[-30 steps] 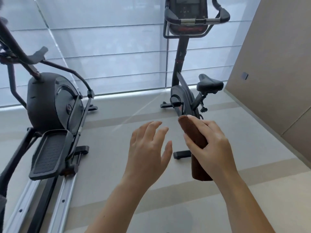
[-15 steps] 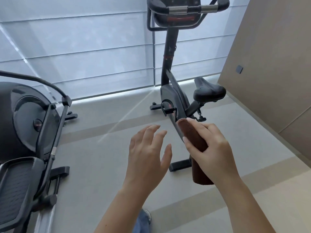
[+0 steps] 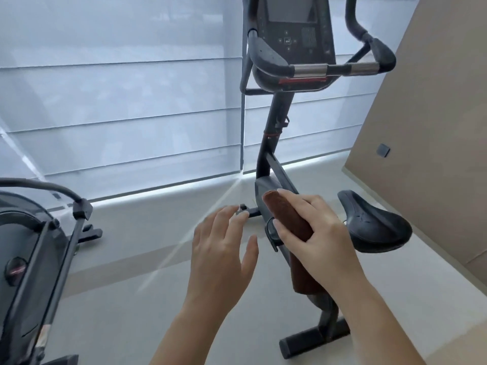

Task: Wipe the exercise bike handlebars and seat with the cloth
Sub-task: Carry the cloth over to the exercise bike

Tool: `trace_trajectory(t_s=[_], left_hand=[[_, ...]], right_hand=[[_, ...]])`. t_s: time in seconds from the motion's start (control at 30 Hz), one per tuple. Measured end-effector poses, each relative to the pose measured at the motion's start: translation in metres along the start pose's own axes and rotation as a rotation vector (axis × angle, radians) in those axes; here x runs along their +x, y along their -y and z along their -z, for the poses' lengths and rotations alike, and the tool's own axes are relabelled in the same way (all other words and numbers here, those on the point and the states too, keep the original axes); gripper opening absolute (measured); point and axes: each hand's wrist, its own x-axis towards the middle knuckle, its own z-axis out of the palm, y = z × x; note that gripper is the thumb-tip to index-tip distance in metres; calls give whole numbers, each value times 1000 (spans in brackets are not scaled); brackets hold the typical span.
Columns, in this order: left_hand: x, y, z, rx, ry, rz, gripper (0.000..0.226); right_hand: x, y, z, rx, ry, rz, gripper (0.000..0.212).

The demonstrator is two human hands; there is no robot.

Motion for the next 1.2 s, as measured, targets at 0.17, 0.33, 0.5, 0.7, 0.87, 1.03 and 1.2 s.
trace_trajectory(t_s=[0.17,0.33,0.5,0.7,0.87,1.03,1.2], left_hand=[[49,30,-37,-22,45,-39,36],[125,60,-79,-1,18,-55,36],[222,71,-122,18,26,-74,38],[318,85,-161,20,-29,-85,38],[363,100,-187,19,-16,-106,40],[415,116,-200,-34,-51,-145,41],[468,131,-206,-83,-68,-251,42]], right_hand=[[60,-31,-24,-12,-24,-42,44],[140,-66,-51,21,-40,-21,45],[228,-104,-62,52,-76,1,45],[332,-137,-50,55,-172,76,46],[380,-153,-56,24,-193,107,50],[418,-166,-51,-54,-295,135,47],[453,-164,-33,-187,-388,169,45]])
